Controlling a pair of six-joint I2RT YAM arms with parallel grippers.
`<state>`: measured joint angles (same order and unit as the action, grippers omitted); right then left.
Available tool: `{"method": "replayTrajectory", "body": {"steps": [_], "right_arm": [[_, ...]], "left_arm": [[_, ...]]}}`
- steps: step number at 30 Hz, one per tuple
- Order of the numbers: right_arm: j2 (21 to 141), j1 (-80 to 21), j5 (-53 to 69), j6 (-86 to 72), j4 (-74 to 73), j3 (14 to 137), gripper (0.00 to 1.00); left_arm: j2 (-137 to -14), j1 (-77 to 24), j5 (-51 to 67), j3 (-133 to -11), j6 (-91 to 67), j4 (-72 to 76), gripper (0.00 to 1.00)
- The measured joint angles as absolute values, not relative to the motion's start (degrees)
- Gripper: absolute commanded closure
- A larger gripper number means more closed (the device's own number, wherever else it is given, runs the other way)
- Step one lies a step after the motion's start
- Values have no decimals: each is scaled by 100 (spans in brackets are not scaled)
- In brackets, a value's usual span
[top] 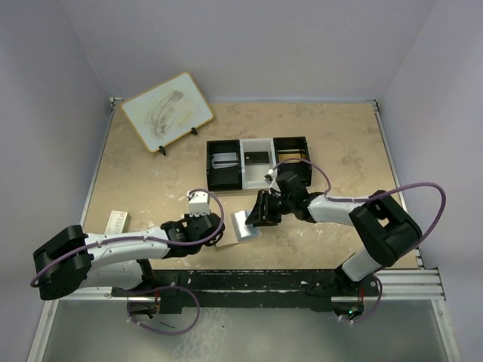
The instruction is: Take the credit cards out of the card holder
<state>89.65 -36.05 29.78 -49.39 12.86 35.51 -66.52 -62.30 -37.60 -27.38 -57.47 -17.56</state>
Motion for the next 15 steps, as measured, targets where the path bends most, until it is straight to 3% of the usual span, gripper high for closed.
{"method": "replayTrajectory", "body": {"steps": [15], "right_arm": [[8973, -3951, 2655, -4694, 679, 4318, 54]], "left_arm": [[-6820, -6230, -3706, -2738, -5745, -1739, 100]]}}
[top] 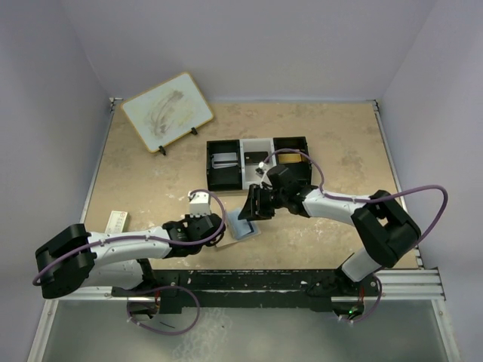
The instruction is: Take the credit cards out of the card holder
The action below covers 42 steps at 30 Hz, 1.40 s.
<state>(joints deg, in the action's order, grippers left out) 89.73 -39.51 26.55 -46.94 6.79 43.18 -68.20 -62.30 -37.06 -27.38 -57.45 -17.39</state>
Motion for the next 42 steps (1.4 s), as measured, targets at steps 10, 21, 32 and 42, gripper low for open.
{"method": "replayTrajectory", "body": {"steps": [10, 21, 32, 42], "right_arm": [[8973, -4217, 3002, -4678, 941, 4488, 54], [9314, -4368, 3317, -4678, 1243, 4528, 54], [9605, -4539, 3363, -4659, 1243, 4709, 56], [9609, -4536, 2714, -4401, 521, 4993, 59]], "left_arm": [[-6820, -6230, -3706, -2738, -5749, -1741, 100], [-6820, -6230, -3706, -2738, -5749, -1743, 100], [-6541, -6230, -3712, -2720, -5817, -1848, 100], [-6403, -6230, -3732, -2676, -5961, -1984, 64]]}}
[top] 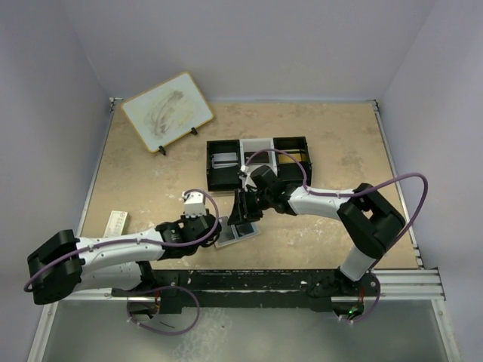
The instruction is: Take the credit cards out of the card holder
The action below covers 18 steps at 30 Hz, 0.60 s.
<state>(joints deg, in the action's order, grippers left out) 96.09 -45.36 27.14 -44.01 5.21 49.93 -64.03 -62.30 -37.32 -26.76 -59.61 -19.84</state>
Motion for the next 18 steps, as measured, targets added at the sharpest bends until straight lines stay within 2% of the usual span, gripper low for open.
{"method": "replayTrajectory", "body": {"steps": [7, 12, 18], "right_arm": [[9609, -4536, 2652, -4401, 504, 4991, 63], [9609, -4536, 2650, -4464, 698, 4958, 66], [9618, -4536, 2644, -4567, 847, 4895, 70]], "left_arm": [[-5548, -6230, -3822, -2773, -6069, -2362, 55], [-5039, -6230, -3795, -3092, -5986, -2180, 53], [-5419, -6230, -3358, -3173, -5894, -1542, 57]]}}
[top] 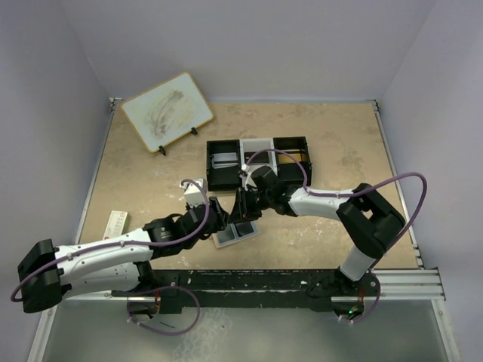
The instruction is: Take the credit cards out of the card holder
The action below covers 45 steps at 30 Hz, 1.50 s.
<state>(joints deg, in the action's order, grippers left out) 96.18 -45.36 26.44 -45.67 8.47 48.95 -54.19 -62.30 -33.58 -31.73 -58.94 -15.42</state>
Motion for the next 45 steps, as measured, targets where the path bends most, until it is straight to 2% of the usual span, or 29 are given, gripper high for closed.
{"method": "replayTrajectory", "body": {"steps": [9, 20, 25, 29, 35, 45], "right_arm": [[9640, -4536, 2593, -4694, 982, 4759, 73], [9826, -4536, 2543, -4698, 1050, 4737, 73], [9948, -4536, 2541, -4698, 1074, 4737, 75], [10022, -4550, 2335, -4665, 895, 4825, 77], [10097, -4595, 2014, -4541, 530, 5089, 79], [10167, -4582, 2416, -4659, 945, 4871, 83]], "left_arm": [[-6351, -6230, -3037, -3166, -6211, -1291, 67], [-6783, -6226, -3079, -2906, -6602, -1361, 69], [-7109, -6226, -3039, -2825, -6694, -1398, 86], [-7218, -6224, -3055, -2825, -6689, -1361, 92], [-7323, -6226, -3122, -2840, -6681, -1278, 96], [-7382, -6226, -3155, -2877, -6632, -1288, 100]]}}
